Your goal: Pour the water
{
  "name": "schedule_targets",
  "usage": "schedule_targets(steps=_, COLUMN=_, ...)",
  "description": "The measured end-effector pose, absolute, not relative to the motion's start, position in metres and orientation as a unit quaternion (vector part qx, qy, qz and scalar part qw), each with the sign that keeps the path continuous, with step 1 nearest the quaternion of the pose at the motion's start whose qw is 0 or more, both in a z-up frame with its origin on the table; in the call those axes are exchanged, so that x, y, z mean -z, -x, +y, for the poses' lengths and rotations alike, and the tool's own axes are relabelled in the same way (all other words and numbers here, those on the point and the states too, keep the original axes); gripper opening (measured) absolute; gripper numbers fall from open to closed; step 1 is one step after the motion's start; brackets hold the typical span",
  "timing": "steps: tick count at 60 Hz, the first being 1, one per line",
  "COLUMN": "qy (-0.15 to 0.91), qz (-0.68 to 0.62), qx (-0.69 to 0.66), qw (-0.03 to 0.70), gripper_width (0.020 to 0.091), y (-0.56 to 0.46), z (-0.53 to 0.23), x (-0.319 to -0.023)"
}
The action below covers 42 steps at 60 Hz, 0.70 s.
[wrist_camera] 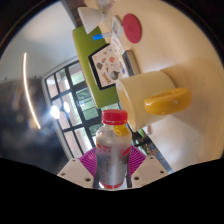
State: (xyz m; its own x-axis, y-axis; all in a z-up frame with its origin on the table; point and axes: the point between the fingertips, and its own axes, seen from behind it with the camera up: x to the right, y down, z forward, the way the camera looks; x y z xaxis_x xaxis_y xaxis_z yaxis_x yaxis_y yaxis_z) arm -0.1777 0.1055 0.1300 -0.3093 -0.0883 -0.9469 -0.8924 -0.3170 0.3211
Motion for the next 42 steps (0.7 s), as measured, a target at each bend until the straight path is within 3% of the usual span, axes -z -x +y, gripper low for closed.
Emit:
schedule_targets(steps=7, qy=0.459, qz=0.527, qx=-0.656, qw=0.284, gripper_width=0.0366, y=0.173, z=0.106, x=-0.134)
schedule_targets(steps=27, qy=0.502, qz=0.481, qx=-0.641, qw=0.325, gripper_width=0.0366, y=0.178, z=0.091, x=-0.150)
schedule_targets(steps=32, qy=0.558, qz=0.393, qx=-0.614, qw=0.397, gripper_width=0.0367, y=0.189, z=0.086, x=-0.183)
schedule_targets(steps=42, qy=0.627, qz=0.153, qx=-0.426, qw=0.634, gripper_width=0.0368, y=0.173, z=0.046, x=-0.289)
